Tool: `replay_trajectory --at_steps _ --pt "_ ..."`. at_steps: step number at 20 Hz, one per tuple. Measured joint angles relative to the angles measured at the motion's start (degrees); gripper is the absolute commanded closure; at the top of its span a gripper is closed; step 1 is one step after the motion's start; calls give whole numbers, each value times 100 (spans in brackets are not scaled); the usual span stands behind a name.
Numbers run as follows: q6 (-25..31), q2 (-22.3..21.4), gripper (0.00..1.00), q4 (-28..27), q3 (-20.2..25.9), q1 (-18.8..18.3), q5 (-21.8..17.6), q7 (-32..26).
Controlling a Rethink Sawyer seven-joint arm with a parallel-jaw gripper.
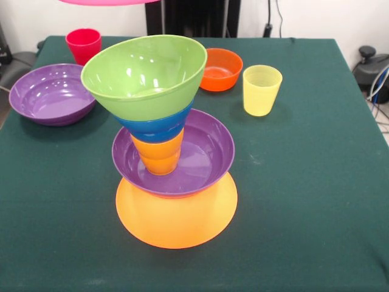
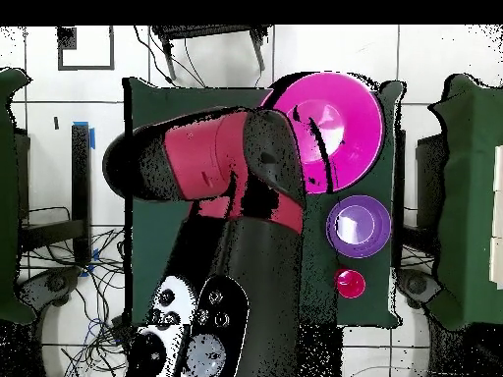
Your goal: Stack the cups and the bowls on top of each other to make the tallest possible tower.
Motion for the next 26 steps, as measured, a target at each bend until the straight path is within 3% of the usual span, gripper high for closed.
replay_trajectory --at_steps 6,10,26 --pt "681 -34 100 -19 6 -206 391 0" --pt "980 -1 100 -91 5 -271 410 0" --pt "1110 399 100 -527 11 -277 422 0"
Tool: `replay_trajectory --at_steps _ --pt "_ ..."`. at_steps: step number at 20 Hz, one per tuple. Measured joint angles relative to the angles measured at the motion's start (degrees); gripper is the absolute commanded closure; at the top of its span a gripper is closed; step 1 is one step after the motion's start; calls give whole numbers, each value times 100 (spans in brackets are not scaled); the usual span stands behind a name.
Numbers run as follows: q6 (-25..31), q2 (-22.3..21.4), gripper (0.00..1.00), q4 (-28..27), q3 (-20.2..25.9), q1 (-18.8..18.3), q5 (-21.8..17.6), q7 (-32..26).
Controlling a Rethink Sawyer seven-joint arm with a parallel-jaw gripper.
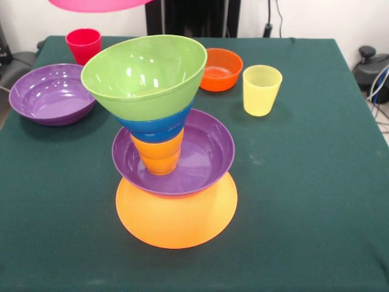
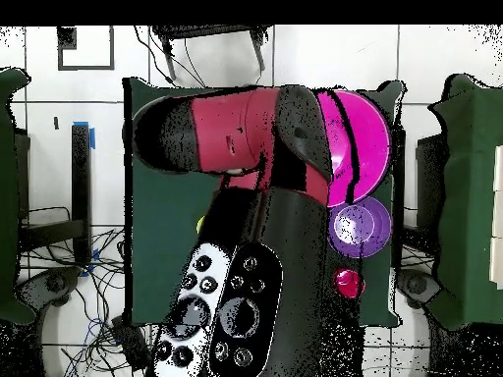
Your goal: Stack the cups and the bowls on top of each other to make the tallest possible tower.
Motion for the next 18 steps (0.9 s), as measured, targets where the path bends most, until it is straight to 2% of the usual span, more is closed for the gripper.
replay_trajectory --at_steps 10,18 --pt "-1 211 100 -107 14 0 13 0" --pt "-1 328 100 -127 18 0 188 0"
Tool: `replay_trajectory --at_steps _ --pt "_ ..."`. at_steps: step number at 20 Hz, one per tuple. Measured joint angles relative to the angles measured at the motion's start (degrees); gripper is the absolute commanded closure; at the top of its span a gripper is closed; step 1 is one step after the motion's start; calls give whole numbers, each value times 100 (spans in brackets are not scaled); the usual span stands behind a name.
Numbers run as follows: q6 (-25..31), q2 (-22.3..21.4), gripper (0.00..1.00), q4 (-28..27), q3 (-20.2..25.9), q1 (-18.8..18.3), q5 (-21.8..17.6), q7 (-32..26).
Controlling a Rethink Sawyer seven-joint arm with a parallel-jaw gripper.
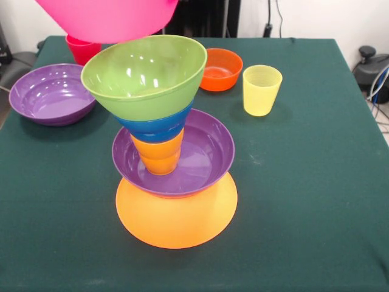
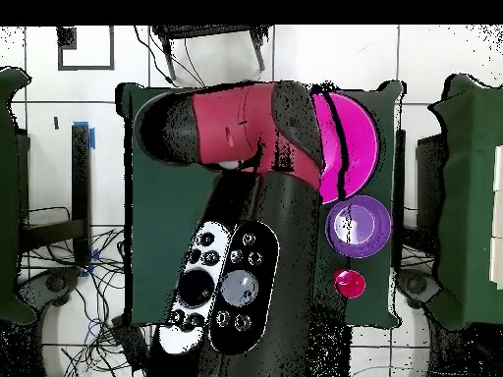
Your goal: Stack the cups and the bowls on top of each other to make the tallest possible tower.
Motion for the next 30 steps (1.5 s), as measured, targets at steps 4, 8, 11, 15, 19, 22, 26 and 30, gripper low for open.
replay_trajectory --at_steps 4,8,11,15,19,22,26,30 --pt "0 76 100 -4 3 3 80 0" --pt "0 167 100 -61 7 10 160 0" --pt "0 239 100 -138 15 11 203 0" --pt "1 362 100 -286 24 11 223 0" --pt "0 436 100 -384 26 11 224 0" --pt "0 484 100 -429 27 11 224 0" --pt "1 547 100 -461 27 12 232 0" --pt "-1 573 100 -462 28 14 245 0"
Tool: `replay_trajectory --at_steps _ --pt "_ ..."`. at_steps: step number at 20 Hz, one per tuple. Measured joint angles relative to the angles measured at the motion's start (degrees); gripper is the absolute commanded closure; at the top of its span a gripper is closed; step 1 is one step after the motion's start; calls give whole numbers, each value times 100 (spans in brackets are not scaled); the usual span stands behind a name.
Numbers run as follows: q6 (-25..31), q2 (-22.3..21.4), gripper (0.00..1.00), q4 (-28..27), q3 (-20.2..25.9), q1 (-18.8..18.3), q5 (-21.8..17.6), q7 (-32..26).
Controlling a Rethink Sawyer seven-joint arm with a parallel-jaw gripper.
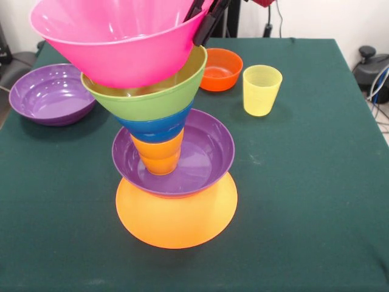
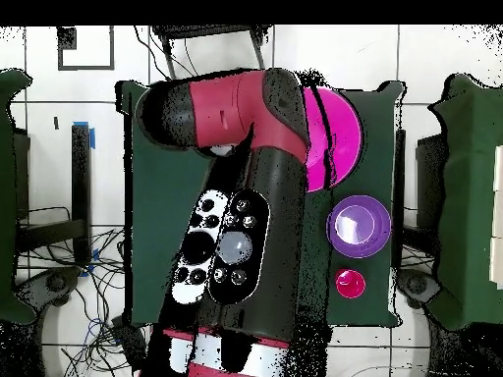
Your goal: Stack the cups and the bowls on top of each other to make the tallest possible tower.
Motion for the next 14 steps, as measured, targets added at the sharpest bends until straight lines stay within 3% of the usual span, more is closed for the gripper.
replay_trajectory --at_steps 14 --pt "-115 1 100 2 1 43 69 0"
